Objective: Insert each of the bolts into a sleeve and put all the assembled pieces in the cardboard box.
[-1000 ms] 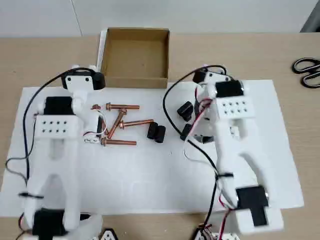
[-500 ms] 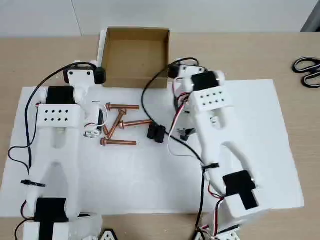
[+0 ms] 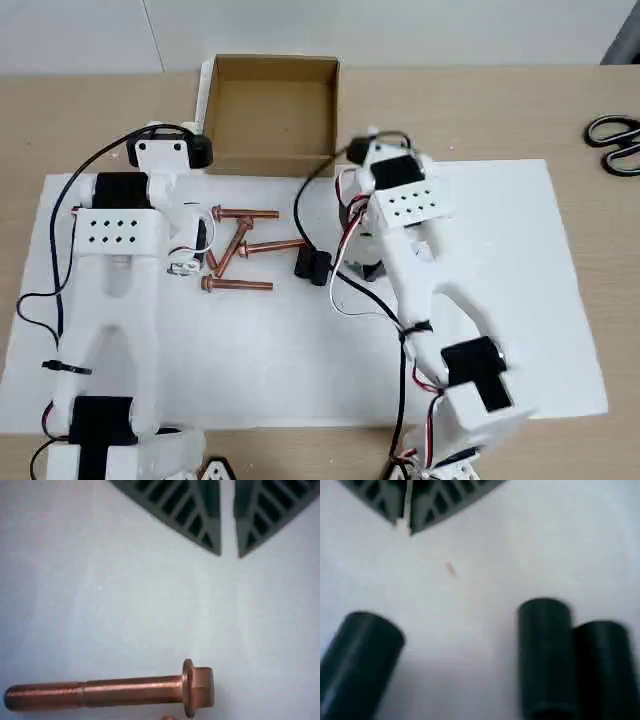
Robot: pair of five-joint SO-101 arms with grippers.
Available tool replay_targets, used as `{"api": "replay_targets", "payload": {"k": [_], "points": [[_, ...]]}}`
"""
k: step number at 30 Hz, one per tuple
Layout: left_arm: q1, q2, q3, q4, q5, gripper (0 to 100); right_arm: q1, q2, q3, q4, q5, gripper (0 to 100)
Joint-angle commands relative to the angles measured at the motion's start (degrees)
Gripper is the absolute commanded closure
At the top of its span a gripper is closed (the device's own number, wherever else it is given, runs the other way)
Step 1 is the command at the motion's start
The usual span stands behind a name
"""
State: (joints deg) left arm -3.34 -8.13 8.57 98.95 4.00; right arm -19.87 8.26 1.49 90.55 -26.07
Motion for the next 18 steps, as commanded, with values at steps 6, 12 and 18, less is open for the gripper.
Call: {"api": "replay_targets", "payload": {"k": [6,12,18], "points": [[-0.26,-0.62,0.48,1.32,-0.18,99,0.31,1.8,0.26,-2.51,-5.45,99.5],[-0.26,-0.26,0.4,1.05,-0.18,99,0.13,2.07,-3.25,-3.3,-5.27,99.4],[-0.26,-0.26,0.4,0.88,-0.18,99,0.31,2.07,-3.34,-7.43,-5.54,99.4]]}}
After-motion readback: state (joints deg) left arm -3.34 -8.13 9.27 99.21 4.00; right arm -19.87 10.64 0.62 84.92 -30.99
